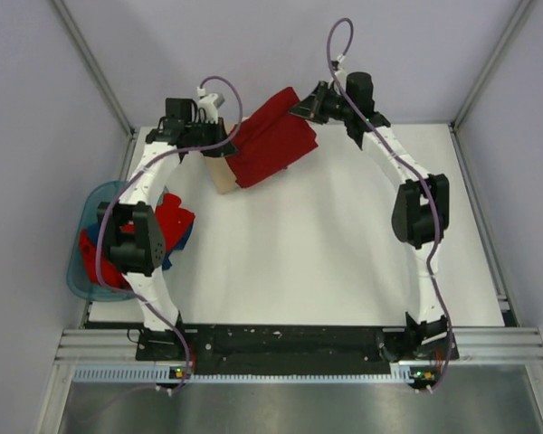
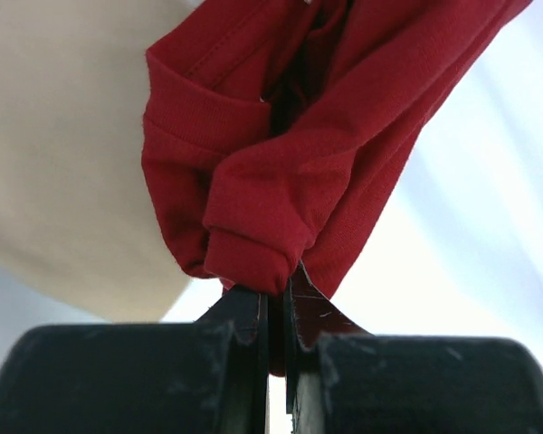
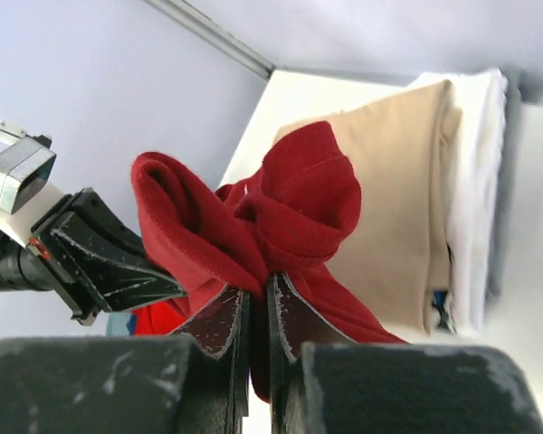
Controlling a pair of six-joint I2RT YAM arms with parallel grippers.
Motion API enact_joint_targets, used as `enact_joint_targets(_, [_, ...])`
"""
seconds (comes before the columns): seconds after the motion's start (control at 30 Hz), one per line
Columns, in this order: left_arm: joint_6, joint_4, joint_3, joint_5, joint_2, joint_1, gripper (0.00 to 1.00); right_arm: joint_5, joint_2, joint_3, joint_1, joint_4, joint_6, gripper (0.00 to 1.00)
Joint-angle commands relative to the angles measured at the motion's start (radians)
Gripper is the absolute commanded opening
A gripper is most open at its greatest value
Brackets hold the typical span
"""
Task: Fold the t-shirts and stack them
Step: Put the neatly folded tshirt into the corner of the board with both arms
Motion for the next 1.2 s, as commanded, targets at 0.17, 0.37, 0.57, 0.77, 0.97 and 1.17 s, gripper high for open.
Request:
enact_joint_targets(0.17, [-0.024, 0.02, 0.14, 0.029, 0.086, 0.115, 0.0, 0.197, 0.285, 0.367, 0.069, -0.01, 0.054, 0.0])
enact_joint_targets(0.37, [-0.024, 0.039, 0.152, 0.033, 0.126, 0.171, 0.0, 0.278, 0.333, 0.391, 0.095, 0.054, 0.065, 0.0])
enact_joint_targets(0.57, [-0.034, 0.074, 0.163, 0.004, 0.181, 0.202, 0.0, 0.39, 0.387, 0.407, 0.127, 0.183, 0.023, 0.0])
enact_joint_targets(0.77, [-0.042, 0.069, 0.255, -0.059, 0.273, 0.214, 0.01, 0.493, 0.489, 0.46, 0.168, 0.298, 0.017, 0.0])
enact_joint_targets(0.97, [-0.065, 0.114, 0.29, -0.134, 0.33, 0.22, 0.16, 0.625, 0.548, 0.497, 0.199, 0.39, -0.001, 0.1])
enact_joint_targets(1.17, [-0.094, 0.123, 0.379, -0.345, 0.392, 0.22, 0.51, 0.686, 0.582, 0.558, 0.199, 0.384, -0.038, 0.52])
